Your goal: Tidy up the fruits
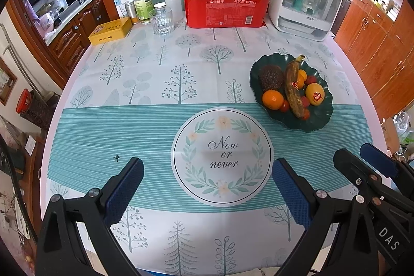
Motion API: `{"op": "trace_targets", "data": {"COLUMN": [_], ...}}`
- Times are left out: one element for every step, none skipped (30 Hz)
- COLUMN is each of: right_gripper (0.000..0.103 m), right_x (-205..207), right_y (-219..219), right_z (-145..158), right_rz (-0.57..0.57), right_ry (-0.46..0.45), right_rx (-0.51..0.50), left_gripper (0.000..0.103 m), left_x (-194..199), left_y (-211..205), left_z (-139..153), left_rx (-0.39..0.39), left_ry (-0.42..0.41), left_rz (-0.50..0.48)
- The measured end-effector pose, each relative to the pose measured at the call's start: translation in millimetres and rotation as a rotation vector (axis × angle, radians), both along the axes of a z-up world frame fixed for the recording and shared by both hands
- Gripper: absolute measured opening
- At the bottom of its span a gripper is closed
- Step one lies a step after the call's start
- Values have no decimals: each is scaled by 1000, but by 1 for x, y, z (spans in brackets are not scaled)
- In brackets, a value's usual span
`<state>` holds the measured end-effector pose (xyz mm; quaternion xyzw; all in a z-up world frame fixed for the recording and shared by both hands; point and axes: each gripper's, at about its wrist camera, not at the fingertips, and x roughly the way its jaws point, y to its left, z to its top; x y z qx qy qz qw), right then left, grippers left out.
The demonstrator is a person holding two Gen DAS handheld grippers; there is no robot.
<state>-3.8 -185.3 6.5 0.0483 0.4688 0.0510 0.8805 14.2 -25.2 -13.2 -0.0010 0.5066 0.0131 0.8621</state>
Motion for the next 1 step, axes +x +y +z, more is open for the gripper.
{"op": "trace_targets", "data": {"right_gripper": [57], "right_x": [1], "right_y": [1], "right_z": [0], "right_rz": [-1], "right_ry": [-2], "right_rx": [-2], "left_gripper": [99], "left_x": [0], "left_y": [0], "left_z": [0], "left_rx": [-1], "left_ry": [0], "left_rz": [-1]}}
